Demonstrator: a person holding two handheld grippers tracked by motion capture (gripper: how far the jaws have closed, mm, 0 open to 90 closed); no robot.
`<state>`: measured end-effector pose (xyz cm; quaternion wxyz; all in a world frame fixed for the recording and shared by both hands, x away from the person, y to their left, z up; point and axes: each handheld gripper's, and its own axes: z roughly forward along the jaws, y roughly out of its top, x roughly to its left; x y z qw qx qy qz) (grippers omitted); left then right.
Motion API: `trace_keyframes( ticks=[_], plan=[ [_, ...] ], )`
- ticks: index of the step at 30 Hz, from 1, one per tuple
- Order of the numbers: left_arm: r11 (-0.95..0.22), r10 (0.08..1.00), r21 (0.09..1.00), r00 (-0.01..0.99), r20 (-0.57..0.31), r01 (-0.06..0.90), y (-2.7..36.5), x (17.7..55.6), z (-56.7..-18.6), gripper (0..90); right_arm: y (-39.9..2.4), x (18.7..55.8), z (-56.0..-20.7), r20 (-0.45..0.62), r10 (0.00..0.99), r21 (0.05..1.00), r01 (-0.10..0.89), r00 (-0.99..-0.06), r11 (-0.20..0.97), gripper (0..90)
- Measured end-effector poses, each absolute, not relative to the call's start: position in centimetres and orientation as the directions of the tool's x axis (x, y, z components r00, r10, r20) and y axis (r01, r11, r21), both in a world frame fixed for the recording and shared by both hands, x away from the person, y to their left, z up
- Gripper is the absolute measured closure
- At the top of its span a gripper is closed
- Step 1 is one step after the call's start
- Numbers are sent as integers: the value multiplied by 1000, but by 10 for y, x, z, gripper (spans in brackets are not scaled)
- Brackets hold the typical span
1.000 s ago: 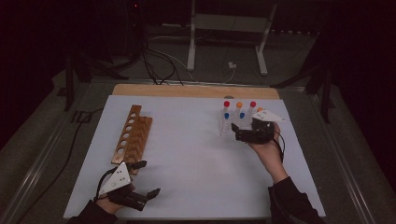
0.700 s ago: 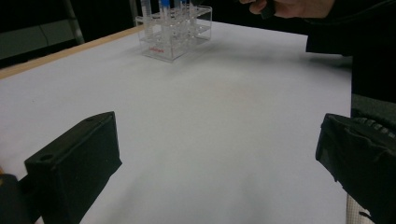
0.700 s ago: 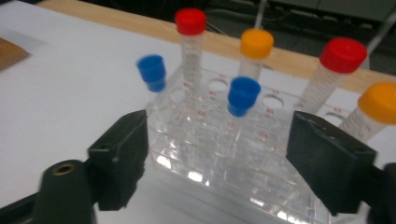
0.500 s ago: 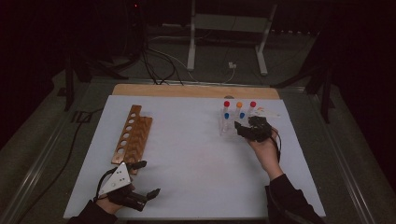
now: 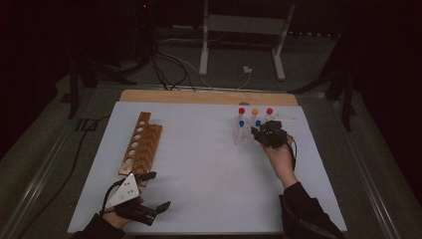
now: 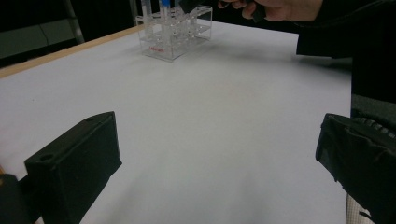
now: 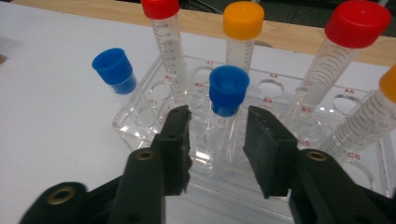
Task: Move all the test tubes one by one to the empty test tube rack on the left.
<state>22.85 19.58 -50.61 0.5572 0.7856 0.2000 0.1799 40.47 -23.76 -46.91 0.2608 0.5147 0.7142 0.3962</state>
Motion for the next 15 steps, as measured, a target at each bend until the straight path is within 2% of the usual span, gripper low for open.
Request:
trace_keyframes(
  ticks=[9, 15],
  plan=[
    [-300, 515, 947, 855, 60, 114, 196, 228, -506, 5, -234, 411, -472, 38, 943, 829, 537, -330, 155, 745],
    [-298, 515, 947, 855, 58, 116, 196, 229, -506, 5, -233, 411, -473, 12, 946, 833, 527, -325, 170, 764]
  ],
)
